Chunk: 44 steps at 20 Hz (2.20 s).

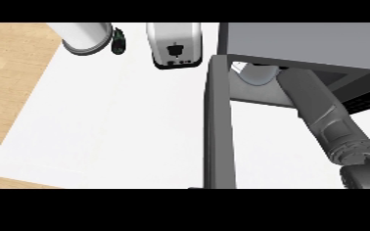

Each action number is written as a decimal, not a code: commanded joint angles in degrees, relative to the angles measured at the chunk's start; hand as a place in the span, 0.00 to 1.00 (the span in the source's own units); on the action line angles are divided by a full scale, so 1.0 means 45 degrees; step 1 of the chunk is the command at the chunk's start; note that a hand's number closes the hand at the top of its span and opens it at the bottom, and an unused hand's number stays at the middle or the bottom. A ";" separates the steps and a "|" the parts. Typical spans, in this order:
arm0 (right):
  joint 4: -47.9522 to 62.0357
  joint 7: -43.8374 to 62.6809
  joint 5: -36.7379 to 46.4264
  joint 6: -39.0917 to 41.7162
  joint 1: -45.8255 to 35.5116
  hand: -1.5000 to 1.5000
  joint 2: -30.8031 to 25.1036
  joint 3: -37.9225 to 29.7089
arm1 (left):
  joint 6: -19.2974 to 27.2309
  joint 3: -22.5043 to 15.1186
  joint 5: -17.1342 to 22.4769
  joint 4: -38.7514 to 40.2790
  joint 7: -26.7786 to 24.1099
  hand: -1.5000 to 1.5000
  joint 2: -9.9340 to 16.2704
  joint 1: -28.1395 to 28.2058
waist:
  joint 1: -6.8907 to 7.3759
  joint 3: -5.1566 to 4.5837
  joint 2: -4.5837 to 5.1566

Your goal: Pick up the milk, place it into the microwave and close the microwave

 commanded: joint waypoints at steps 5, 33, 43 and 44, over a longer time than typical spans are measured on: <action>-0.0267 -0.1121 -0.0918 0.2066 -0.0113 0.00 0.0568 -0.0832 | -0.0482 -0.1097 -0.0136 -0.0009 0.0172 0.00 -0.0176 -0.0331 | -0.0254 -0.0034 -0.0110; -0.1858 -0.4530 -0.3964 1.0378 0.4546 0.00 0.1539 -0.2645 | 0.0188 -0.5528 -0.2097 0.0241 0.0618 1.00 -0.1215 -0.0382 | -0.1828 -0.0130 -0.0891; -0.5750 -0.3839 -0.4252 1.0669 0.8471 0.00 0.2127 -0.1641 | 0.1209 -0.8580 -0.3868 -0.0165 0.0797 1.00 -0.1217 -0.0710 | -0.2056 -0.0146 -0.0984; -0.6580 -0.3728 -0.4434 1.0918 0.8977 0.00 0.1967 -0.1638 | 0.0741 -0.7698 -0.3586 0.0362 0.0747 1.00 -0.1182 -0.1354 | -0.2193 -0.0156 -0.1010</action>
